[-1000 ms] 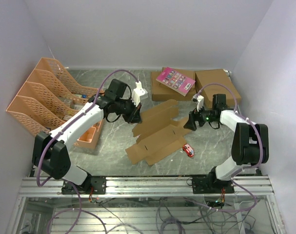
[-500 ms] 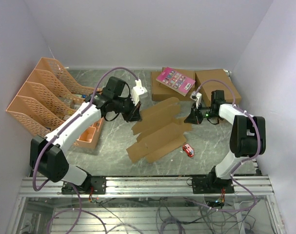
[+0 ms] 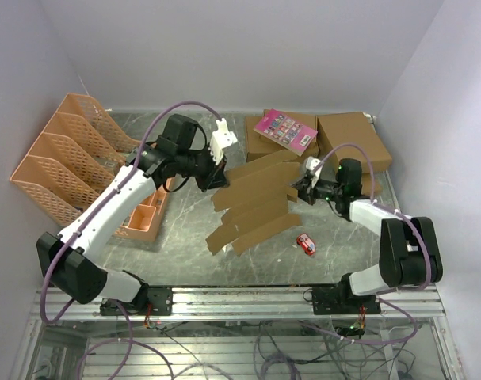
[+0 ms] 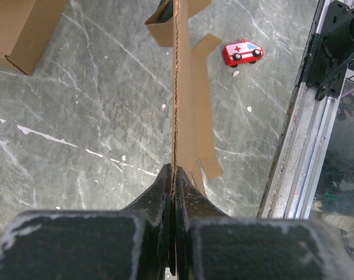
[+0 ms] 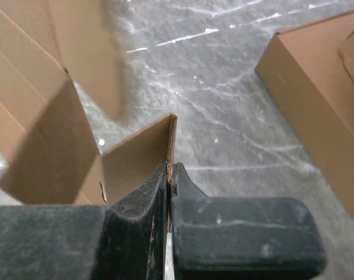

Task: Fold the paper box

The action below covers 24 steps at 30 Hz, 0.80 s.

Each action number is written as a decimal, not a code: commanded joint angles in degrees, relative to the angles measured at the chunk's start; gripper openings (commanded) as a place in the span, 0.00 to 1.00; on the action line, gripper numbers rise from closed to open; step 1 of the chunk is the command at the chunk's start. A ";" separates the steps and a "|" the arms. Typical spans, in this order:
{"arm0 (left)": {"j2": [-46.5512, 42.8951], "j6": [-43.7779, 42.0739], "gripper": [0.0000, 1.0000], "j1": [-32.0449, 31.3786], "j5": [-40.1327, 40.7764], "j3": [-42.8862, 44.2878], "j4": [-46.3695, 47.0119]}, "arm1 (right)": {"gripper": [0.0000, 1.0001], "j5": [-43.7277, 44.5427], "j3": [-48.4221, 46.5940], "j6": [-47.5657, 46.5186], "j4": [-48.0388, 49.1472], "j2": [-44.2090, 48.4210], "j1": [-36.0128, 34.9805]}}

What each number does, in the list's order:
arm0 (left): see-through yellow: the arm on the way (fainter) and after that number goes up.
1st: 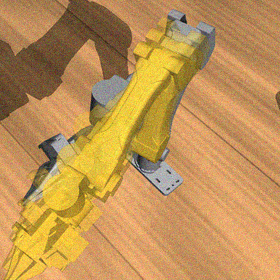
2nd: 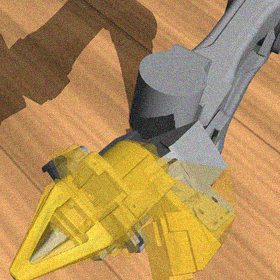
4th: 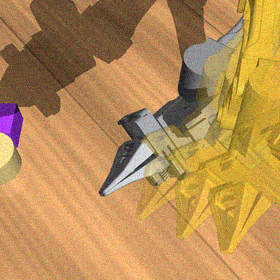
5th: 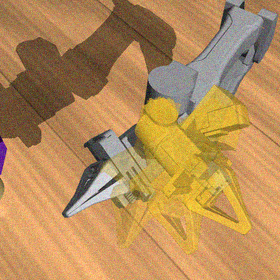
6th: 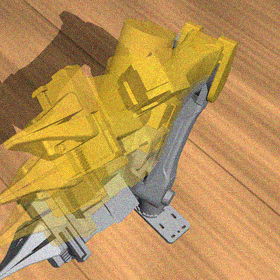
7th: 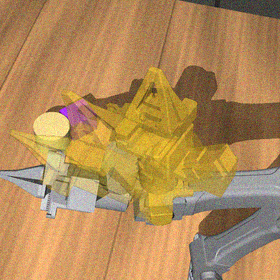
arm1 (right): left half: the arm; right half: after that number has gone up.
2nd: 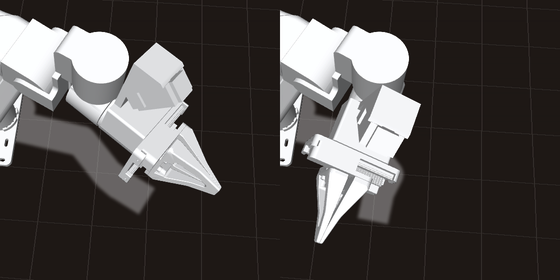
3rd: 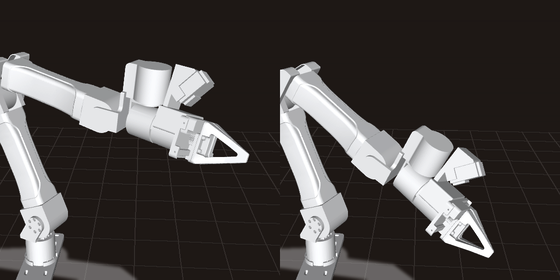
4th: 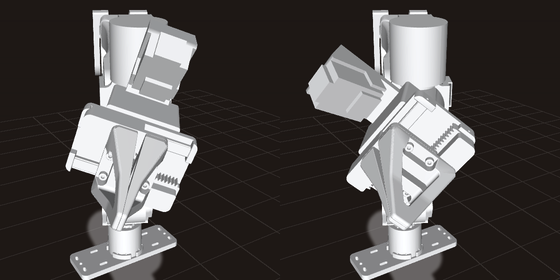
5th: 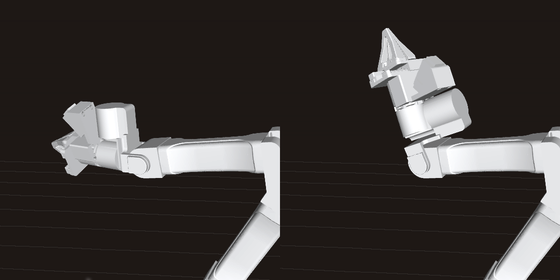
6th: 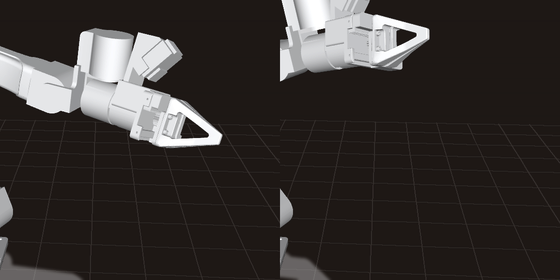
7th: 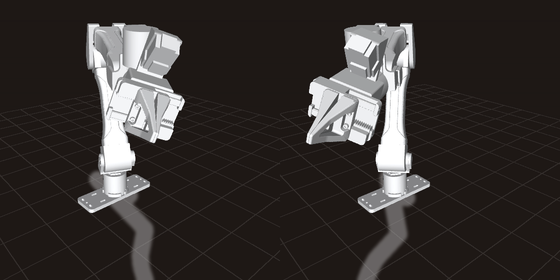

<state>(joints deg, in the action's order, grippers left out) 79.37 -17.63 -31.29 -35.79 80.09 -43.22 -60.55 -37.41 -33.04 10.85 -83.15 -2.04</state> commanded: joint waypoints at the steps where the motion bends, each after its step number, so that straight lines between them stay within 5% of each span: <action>1: -0.81 -1.09 0.07 -0.91 2.28 0.26 -0.37 | 0.00 7.92 5.33 10.77 29.25 -1.04 -4.37; 13: 2.08 -5.05 0.07 -0.30 24.93 8.95 -3.24 | 0.00 13.92 -6.09 15.30 11.03 -3.18 -2.85; 20: 4.31 -6.46 0.07 -0.10 30.22 14.24 -3.29 | 0.00 12.33 -6.45 21.31 13.71 -2.78 -2.82; 24: 5.05 -6.91 0.07 -0.16 25.62 14.22 -2.48 | 0.00 14.23 -4.97 25.09 18.45 -3.39 -3.35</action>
<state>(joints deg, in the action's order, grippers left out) 84.05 -23.20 -31.64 -9.89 92.44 -46.15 -47.72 -42.78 -12.78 24.40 -86.28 -5.06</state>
